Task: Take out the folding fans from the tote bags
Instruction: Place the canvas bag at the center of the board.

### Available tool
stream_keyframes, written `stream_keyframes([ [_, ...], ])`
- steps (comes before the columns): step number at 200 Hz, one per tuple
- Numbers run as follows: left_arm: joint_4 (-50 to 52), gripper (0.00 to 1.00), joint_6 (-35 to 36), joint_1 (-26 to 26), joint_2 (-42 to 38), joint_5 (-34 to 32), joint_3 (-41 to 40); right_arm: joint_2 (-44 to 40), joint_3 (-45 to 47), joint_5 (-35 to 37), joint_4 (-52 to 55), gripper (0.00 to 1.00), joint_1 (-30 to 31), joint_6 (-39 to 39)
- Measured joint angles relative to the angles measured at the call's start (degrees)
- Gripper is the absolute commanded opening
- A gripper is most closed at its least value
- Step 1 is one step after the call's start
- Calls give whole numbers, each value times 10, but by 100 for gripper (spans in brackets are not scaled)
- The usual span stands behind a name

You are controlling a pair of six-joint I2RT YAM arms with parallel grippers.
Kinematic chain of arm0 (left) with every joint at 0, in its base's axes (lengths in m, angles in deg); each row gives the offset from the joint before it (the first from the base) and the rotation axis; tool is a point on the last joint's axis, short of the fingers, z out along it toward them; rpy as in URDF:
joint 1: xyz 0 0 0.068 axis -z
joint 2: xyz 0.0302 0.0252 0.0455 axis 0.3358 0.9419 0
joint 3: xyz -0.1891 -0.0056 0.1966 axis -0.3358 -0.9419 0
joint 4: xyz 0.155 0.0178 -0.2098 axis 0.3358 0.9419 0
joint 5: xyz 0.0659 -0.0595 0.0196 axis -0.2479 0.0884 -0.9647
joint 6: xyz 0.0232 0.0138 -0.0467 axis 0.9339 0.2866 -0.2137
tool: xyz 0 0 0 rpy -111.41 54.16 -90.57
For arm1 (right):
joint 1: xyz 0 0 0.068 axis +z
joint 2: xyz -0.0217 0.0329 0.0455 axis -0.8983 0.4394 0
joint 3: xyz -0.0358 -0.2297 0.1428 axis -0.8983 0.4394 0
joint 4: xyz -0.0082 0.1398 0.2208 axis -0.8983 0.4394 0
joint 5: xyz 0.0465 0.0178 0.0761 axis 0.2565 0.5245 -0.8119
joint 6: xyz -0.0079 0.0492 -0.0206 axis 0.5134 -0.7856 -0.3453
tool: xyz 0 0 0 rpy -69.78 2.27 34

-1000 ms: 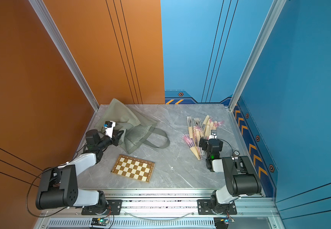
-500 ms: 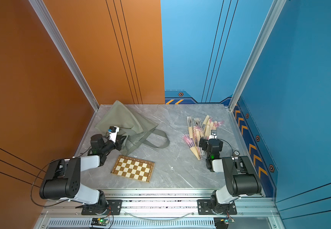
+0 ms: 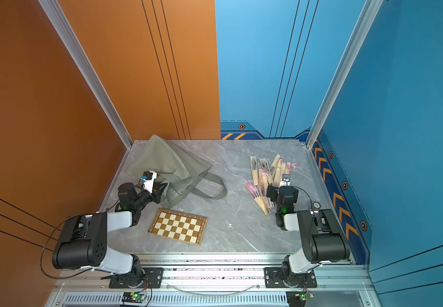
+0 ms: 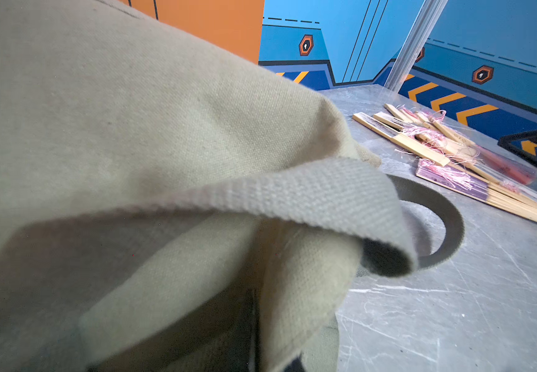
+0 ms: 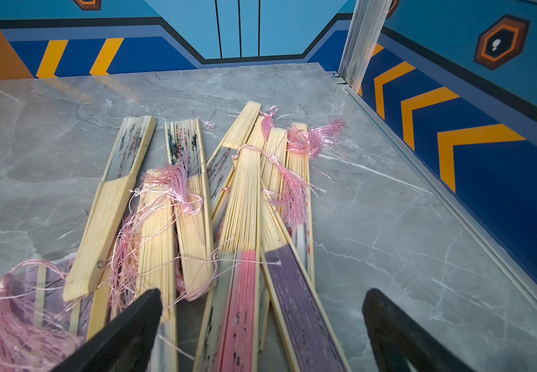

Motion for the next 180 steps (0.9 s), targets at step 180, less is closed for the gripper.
stream_keyframes([
  [180, -2, 11, -48, -32, 35, 41, 25, 0, 0, 0, 0, 100, 0, 0],
])
